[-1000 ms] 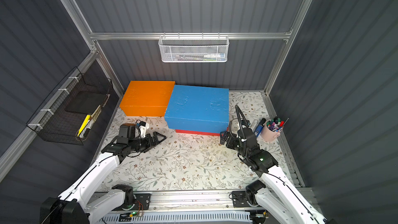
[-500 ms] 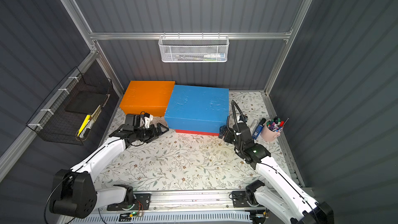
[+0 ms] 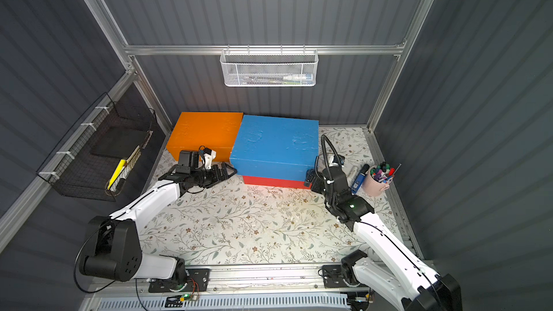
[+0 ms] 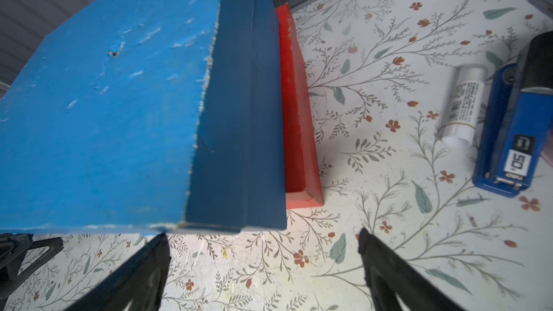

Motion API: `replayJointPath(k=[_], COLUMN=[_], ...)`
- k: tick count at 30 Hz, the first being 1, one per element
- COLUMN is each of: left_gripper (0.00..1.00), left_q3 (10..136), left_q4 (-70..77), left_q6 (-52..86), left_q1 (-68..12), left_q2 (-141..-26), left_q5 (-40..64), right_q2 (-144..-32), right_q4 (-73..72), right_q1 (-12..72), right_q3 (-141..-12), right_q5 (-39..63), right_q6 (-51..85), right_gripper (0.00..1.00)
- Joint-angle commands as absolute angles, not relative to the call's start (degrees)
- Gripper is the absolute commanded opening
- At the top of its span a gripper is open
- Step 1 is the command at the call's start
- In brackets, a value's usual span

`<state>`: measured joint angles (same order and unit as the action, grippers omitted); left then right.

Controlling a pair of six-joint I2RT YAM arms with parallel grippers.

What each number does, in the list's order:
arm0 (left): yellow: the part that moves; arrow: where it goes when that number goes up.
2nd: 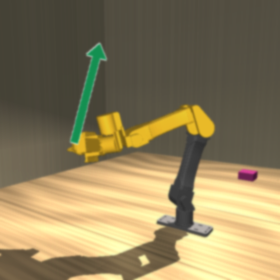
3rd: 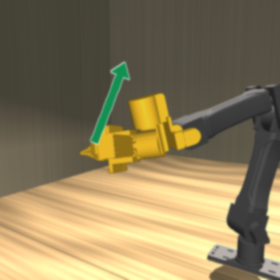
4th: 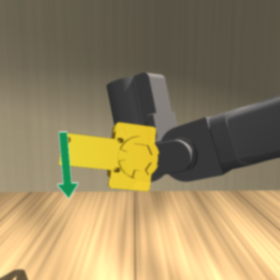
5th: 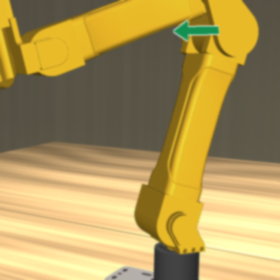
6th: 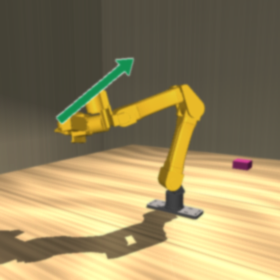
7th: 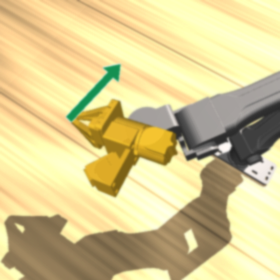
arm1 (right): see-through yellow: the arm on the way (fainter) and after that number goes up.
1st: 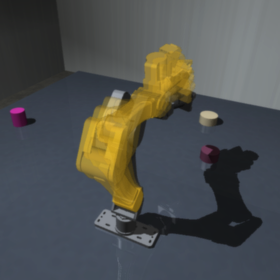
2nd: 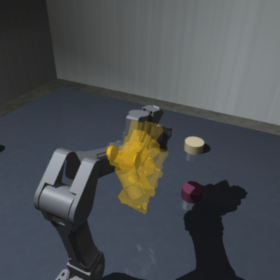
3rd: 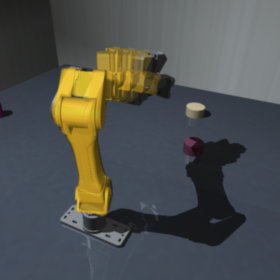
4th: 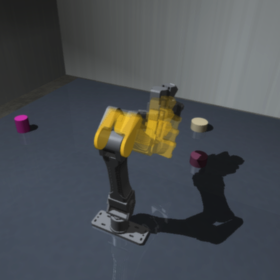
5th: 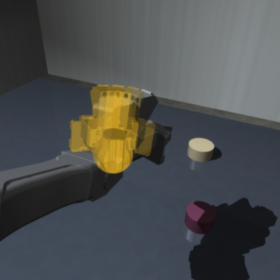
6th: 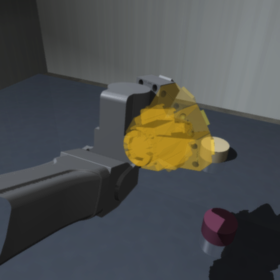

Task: Stack the shoeboxes
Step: Adjust the shoebox.

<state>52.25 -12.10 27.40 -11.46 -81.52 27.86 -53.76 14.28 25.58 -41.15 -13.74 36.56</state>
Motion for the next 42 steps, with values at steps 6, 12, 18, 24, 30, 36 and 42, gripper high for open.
replayJointPath(k=[6, 12, 18, 24, 30, 36, 42], left_gripper=[0.99, 0.99, 0.99, 0.99, 0.99, 0.99, 0.99], left_q3=[55.61, 55.33, 55.05, 54.09, 54.19, 54.06, 55.12], left_q4=[-11.54, -10.80, -10.02, -9.31, -10.41, -9.43, -10.83], left_q6=[25.13, 25.48, 25.58, 26.37, 26.74, 26.97, 26.84], left_q1=[-11.36, -11.34, -11.37, -11.36, -11.38, -11.39, -11.34], left_q2=[-84.43, -84.79, -84.61, -83.59, -82.39, -83.75, -82.89], left_q5=[24.85, 25.93, 25.93, 25.97, 25.25, 25.31, 25.36], right_q2=[-57.14, -58.41, -58.27, -55.74, -52.47, -55.56, -53.33], right_q4=[10.11, 9.87, 9.23, 10.61, 11.25, 10.55, 10.02], right_q1=[25.57, 25.06, 24.54, 24.43, 24.40, 24.20, 24.17], right_q3=[-42.94, -43.34, -42.36, -41.32, -41.14, -42.09, -41.92], right_q5=[-16.70, -17.31, -16.80, -15.34, -15.40, -15.02, -14.33], right_q6=[34.96, 34.06, 33.66, 34.69, 34.01, 32.79, 32.96], right_gripper=[0.99, 0.99, 0.99, 0.99, 0.99, 0.99, 0.99])
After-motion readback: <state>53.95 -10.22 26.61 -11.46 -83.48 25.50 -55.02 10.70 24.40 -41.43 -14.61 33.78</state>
